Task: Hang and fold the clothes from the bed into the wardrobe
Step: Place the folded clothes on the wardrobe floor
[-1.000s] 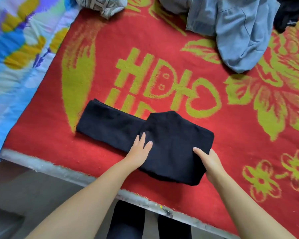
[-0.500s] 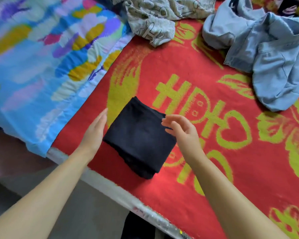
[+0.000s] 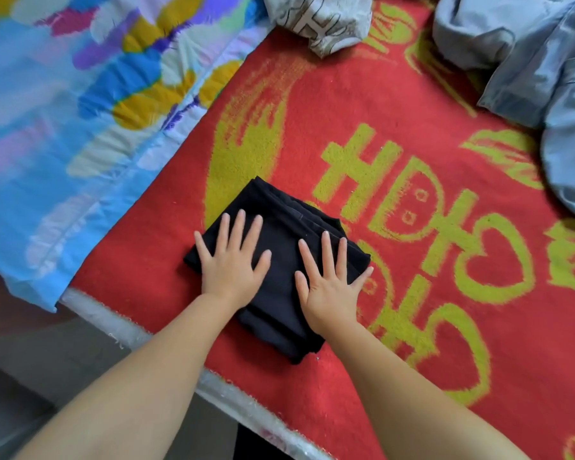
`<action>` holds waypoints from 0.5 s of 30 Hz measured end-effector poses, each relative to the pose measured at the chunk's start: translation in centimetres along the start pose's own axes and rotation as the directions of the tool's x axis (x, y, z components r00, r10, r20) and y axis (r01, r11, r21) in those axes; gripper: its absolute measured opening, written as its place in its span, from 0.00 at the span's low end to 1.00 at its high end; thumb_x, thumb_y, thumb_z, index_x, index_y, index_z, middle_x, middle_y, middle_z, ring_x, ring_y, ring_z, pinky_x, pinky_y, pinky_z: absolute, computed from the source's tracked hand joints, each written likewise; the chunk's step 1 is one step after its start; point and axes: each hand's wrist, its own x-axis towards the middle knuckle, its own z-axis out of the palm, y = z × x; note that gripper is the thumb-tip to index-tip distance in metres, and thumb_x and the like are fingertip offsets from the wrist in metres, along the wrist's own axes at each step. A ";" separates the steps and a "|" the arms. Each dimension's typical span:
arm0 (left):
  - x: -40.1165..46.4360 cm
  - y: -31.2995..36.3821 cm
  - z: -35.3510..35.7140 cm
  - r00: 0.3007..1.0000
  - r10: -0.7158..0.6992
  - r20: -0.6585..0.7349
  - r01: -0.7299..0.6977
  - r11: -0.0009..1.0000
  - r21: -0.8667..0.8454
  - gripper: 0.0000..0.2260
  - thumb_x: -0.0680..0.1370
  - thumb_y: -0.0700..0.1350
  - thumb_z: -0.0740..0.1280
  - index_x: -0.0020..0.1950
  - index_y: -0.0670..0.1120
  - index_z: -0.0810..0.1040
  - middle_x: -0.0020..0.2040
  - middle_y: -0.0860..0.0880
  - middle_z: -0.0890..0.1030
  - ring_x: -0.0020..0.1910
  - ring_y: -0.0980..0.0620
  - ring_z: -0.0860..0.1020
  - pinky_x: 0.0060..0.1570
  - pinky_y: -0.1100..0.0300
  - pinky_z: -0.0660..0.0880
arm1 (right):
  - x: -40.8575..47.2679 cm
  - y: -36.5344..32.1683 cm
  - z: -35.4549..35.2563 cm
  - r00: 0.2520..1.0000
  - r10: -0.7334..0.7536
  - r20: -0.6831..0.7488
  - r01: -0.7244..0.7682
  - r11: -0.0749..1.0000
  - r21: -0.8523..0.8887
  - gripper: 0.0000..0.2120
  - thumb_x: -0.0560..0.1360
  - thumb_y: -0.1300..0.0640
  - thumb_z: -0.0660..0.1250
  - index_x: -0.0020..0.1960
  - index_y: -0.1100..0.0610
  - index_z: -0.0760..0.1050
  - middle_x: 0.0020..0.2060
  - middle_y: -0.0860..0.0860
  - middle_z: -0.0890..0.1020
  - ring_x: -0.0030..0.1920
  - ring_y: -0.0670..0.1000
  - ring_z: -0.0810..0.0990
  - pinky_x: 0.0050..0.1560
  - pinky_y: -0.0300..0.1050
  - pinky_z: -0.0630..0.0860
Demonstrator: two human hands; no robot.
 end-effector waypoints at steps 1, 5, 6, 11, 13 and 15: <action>0.5 -0.5 0.0 0.999 -0.040 0.031 0.040 0.999 -0.006 0.29 0.78 0.61 0.47 0.78 0.53 0.54 0.78 0.50 0.56 0.77 0.45 0.55 0.66 0.29 0.51 | 0.1 0.3 0.1 1.000 -0.017 0.018 0.017 1.000 0.010 0.24 0.78 0.38 0.37 0.71 0.33 0.30 0.71 0.39 0.27 0.72 0.48 0.24 0.61 0.71 0.25; 0.9 -3.4 -0.8 0.964 -0.188 0.187 0.200 0.979 -0.047 0.27 0.80 0.60 0.44 0.78 0.57 0.46 0.79 0.53 0.47 0.78 0.48 0.45 0.69 0.30 0.47 | -0.7 2.5 -0.9 0.988 -0.081 0.133 0.081 0.997 0.001 0.28 0.82 0.46 0.44 0.68 0.34 0.24 0.72 0.40 0.28 0.68 0.46 0.19 0.67 0.73 0.34; 0.7 -4.1 -1.5 0.956 -0.213 0.203 0.223 0.974 -0.032 0.26 0.81 0.60 0.45 0.78 0.56 0.46 0.79 0.51 0.46 0.78 0.49 0.44 0.69 0.31 0.46 | -0.9 3.5 -1.6 0.981 -0.108 0.164 0.113 0.993 -0.023 0.33 0.82 0.52 0.48 0.68 0.35 0.23 0.74 0.42 0.29 0.68 0.47 0.19 0.68 0.73 0.35; -4.2 -0.8 -4.7 0.984 0.060 -0.167 -0.062 0.998 -0.002 0.29 0.78 0.52 0.63 0.75 0.39 0.63 0.76 0.39 0.60 0.75 0.43 0.59 0.69 0.34 0.56 | -2.3 8.7 -5.4 0.896 -0.375 0.237 0.440 0.819 -0.368 0.51 0.70 0.69 0.57 0.71 0.44 0.21 0.72 0.50 0.25 0.71 0.54 0.22 0.65 0.75 0.31; -7.4 3.9 -4.2 0.962 0.183 -0.201 -0.193 0.981 -0.032 0.33 0.74 0.54 0.64 0.73 0.36 0.65 0.74 0.38 0.64 0.73 0.42 0.64 0.67 0.34 0.63 | -1.8 9.1 -5.5 0.803 -0.504 0.317 0.596 0.672 -0.440 0.50 0.72 0.66 0.59 0.73 0.46 0.22 0.72 0.50 0.24 0.72 0.54 0.23 0.65 0.75 0.30; -10.4 8.4 -2.3 0.978 0.197 -0.074 -0.202 0.978 -0.056 0.39 0.69 0.58 0.70 0.72 0.35 0.66 0.73 0.37 0.65 0.73 0.42 0.65 0.65 0.34 0.65 | -0.5 8.2 -4.9 0.741 -0.575 0.347 0.668 0.583 -0.461 0.50 0.74 0.66 0.61 0.73 0.46 0.23 0.72 0.49 0.25 0.72 0.54 0.24 0.65 0.75 0.31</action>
